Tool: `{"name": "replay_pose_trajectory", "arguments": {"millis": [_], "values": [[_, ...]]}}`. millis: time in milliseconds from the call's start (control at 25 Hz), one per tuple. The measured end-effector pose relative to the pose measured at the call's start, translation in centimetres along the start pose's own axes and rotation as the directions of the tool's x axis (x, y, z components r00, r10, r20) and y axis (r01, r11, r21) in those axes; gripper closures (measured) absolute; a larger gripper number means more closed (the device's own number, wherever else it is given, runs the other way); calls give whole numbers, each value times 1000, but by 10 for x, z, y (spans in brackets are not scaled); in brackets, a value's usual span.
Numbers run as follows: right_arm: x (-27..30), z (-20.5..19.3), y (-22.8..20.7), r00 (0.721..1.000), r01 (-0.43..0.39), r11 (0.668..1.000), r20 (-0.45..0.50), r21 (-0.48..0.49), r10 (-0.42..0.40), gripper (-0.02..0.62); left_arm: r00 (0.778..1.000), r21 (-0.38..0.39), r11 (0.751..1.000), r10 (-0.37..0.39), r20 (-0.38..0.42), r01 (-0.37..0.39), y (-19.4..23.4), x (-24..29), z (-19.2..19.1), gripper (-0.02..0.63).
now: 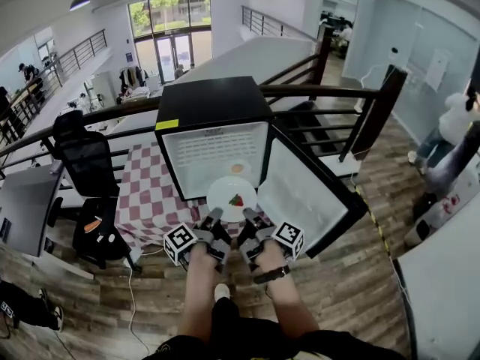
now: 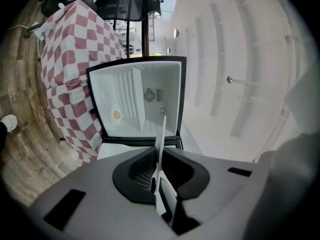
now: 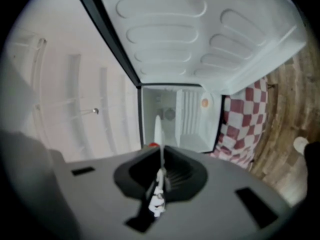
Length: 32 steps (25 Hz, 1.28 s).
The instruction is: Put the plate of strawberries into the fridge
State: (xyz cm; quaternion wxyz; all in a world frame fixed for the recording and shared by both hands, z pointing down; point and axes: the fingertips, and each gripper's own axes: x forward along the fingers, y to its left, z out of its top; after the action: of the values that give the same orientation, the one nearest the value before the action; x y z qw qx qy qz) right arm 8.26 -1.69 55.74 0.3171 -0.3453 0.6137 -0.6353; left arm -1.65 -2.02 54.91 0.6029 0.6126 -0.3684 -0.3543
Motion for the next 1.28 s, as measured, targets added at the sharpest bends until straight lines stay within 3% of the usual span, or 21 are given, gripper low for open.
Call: {"name": "replay_pose_trajectory", "arguments": {"millis": [400, 680, 1280], "values": [[103, 19, 5, 999, 4, 1000, 36, 28, -5, 566, 999, -10, 1000, 1, -38, -1, -3, 66, 83, 572], [151, 35, 10, 998, -17, 999, 68, 29, 15, 566, 997, 19, 1000, -6, -77, 7, -6, 104, 119, 572], [178, 49, -7, 996, 24, 998, 80, 59, -29, 566, 991, -6, 1000, 29, -132, -30, 10, 131, 134, 572]]}}
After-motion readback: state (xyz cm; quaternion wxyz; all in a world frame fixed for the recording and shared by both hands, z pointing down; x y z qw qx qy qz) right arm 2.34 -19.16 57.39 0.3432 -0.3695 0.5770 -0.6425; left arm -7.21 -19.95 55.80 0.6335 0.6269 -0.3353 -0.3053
